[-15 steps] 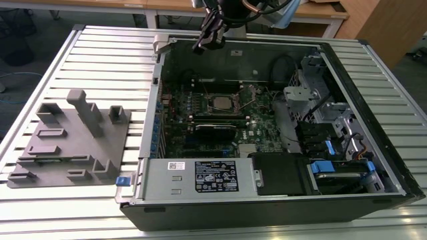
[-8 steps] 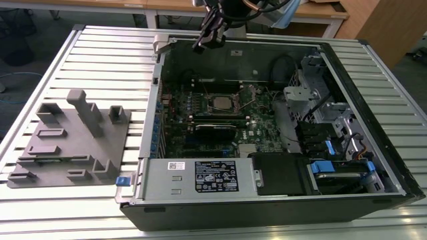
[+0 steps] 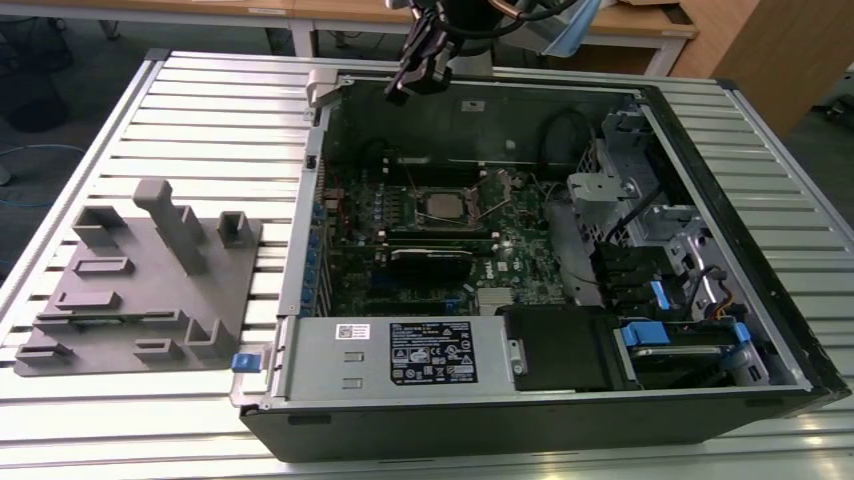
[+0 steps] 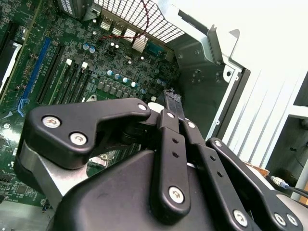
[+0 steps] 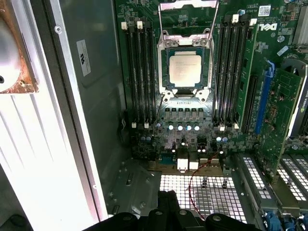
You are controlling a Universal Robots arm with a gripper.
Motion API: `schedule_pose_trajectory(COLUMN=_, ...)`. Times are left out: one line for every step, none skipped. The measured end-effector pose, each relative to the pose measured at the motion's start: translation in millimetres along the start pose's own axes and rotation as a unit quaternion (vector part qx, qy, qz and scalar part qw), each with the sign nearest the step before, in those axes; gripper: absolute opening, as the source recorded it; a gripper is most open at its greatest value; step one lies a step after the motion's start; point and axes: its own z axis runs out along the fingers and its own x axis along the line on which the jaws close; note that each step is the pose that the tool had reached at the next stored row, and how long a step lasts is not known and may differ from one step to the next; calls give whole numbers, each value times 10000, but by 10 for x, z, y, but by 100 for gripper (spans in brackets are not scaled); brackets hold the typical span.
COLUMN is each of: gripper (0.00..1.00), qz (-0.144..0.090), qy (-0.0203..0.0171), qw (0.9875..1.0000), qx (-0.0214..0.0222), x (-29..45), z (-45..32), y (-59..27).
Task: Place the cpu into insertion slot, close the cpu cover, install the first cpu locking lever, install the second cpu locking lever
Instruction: 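Close the cpu cover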
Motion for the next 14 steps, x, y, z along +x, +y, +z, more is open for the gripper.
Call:
schedule_pose_trajectory(gripper=11, qz=0, qy=0, qw=10000, qx=0, x=0, z=-4, y=-2)
schedule_pose_trajectory(gripper=11, qz=0, qy=0, qw=10000, qx=0, x=1, z=-7, y=-3)
schedule_pose_trajectory(gripper=11, qz=0, qy=0, qw=10000, qx=0, x=1, z=-10, y=-5)
schedule_pose_trajectory(gripper=11, qz=0, qy=0, qw=10000, qx=0, x=1, z=-14, y=-7)
schedule_pose_trajectory(gripper=11, qz=0, qy=0, qw=10000, qx=0, x=2, z=-17, y=-8)
schedule_pose_trajectory(gripper=11, qz=0, qy=0, qw=10000, qx=0, x=2, z=-21, y=-10)
schedule_pose_trajectory(gripper=11, qz=0, qy=0, qw=10000, qx=0, x=2, z=-24, y=-12)
schedule_pose_trajectory(gripper=11, qz=0, qy=0, qw=10000, qx=0, x=3, z=-28, y=-14)
schedule_pose_trajectory(gripper=11, qz=0, qy=0, qw=10000, qx=0, x=3, z=-31, y=-16)
schedule_pose_trajectory(gripper=11, qz=0, qy=0, qw=10000, qx=0, x=4, z=-35, y=-17)
schedule_pose_trajectory(gripper=11, qz=0, qy=0, qw=10000, qx=0, x=4, z=-38, y=-19)
schedule_pose_trajectory(gripper=11, qz=0, qy=0, qw=10000, qx=0, x=4, z=-42, y=-21)
schedule_pose_trajectory(gripper=11, qz=-1, qy=0, qw=10000, qx=0, x=5, z=-45, y=-22)
schedule_pose_trajectory(gripper=11, qz=0, qy=0, qw=10000, qx=0, x=5, z=-49, y=-24)
